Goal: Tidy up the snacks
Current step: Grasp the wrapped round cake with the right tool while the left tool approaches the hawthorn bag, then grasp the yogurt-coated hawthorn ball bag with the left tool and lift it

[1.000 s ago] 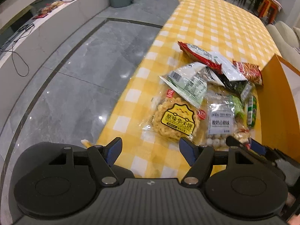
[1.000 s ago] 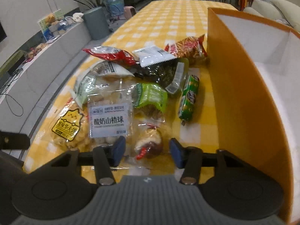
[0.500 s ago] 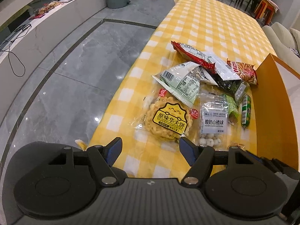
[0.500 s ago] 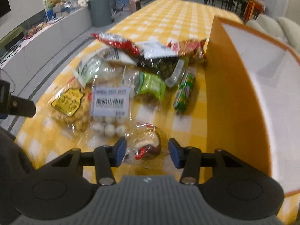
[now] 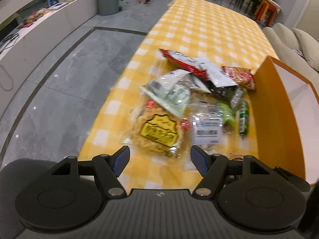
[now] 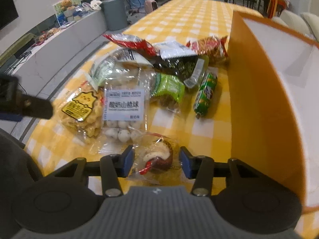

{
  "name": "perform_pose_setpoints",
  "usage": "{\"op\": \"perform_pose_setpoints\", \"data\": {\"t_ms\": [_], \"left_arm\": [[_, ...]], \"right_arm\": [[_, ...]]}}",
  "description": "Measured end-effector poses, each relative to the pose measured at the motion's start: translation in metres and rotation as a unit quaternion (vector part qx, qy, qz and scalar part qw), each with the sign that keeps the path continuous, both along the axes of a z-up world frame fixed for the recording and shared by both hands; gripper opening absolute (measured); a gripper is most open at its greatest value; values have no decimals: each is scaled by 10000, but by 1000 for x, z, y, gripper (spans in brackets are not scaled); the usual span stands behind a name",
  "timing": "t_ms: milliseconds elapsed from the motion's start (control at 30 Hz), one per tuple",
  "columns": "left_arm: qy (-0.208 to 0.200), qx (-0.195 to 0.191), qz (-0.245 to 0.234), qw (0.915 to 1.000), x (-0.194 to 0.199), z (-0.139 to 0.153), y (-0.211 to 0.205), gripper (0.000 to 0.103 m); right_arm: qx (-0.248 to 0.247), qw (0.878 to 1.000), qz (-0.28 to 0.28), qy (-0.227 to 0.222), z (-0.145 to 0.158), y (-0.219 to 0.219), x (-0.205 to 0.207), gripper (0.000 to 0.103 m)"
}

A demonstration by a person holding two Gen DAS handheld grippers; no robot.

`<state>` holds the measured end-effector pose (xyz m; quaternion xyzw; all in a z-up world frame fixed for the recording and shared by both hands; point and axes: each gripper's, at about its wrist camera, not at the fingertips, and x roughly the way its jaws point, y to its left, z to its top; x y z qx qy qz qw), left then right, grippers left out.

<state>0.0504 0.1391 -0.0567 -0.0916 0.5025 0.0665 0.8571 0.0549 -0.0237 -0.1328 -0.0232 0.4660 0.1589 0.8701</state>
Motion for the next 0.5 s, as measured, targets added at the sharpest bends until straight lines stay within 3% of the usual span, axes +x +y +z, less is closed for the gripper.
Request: {"op": "perform_pose_setpoints", "data": {"t_ms": [100,300,500], "left_arm": [[178,39,-221,9996,12,-2,-16,82],[298,-40,-359,9989,27,-6,-42,82],[390,-11,-355,9986,40,-13,-58,83]], "right_arm": [[-50,9997,59,-219,16,-3,-12,47],[599,9974,-36,-389,59,-32,-24,47],[797,9909,-437,-996,105,-70,-24,48]]}}
